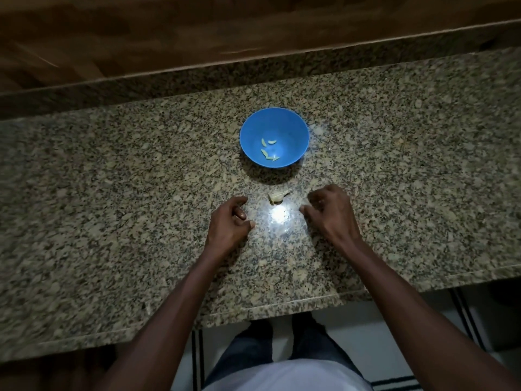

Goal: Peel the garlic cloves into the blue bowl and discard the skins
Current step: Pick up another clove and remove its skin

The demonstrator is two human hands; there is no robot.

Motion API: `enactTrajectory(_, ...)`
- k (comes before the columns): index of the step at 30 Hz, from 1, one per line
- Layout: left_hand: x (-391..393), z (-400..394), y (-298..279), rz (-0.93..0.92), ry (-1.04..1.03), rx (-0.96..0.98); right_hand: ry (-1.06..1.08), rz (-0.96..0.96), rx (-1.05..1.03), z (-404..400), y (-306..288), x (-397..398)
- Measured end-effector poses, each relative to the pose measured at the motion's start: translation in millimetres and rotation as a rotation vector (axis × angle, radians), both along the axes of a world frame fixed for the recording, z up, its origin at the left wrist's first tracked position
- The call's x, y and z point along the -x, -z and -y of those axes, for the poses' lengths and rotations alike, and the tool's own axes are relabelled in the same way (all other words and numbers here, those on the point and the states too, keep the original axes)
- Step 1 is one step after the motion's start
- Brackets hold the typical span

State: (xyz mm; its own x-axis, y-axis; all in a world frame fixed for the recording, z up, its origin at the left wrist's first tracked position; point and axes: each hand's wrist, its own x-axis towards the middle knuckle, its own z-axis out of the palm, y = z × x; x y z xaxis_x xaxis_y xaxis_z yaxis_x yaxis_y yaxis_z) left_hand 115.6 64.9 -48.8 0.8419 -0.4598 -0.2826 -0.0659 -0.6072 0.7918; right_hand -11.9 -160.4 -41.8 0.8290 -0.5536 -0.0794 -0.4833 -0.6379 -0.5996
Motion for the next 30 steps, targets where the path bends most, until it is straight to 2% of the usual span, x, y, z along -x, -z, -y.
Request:
enactTrajectory(5, 8, 4, -1, -0.006, -0.059, -0.003, -0.139, 0.060, 0.085, -7, 9, 9)
enactTrajectory(10, 12, 10, -2, -0.001, -0.103, -0.031, -0.238, 0.036, 0.143, -3, 5, 10)
enactTrajectory(12, 12, 11, -2, 0.001, -0.113, -0.032, -0.194, 0.091, 0.062, 2, -8, 5)
enactTrajectory(16, 14, 17, -3, 0.052, -0.149, -0.076, 0.029, 0.282, -0.239, 24, -54, -37)
enactTrajectory(19, 16, 29, -6, 0.054, -0.191, -0.089, -0.026, 0.338, -0.235, 39, -75, -83)
enactTrajectory(22, 17, 43, -9, 0.069, -0.217, -0.042, -0.157, 0.220, -0.175, 43, -80, -117)
enactTrajectory(24, 17, 52, -10, 0.069, -0.189, 0.010, -0.229, 0.140, -0.095, 43, -75, -128)
enactTrajectory(26, 15, 60, -7, 0.081, -0.116, 0.038, -0.242, 0.150, -0.031, 42, -73, -129)
enactTrajectory(30, 14, 70, -2, 0.185, -0.008, 0.025, -0.169, 0.279, -0.142, 42, -72, -109)
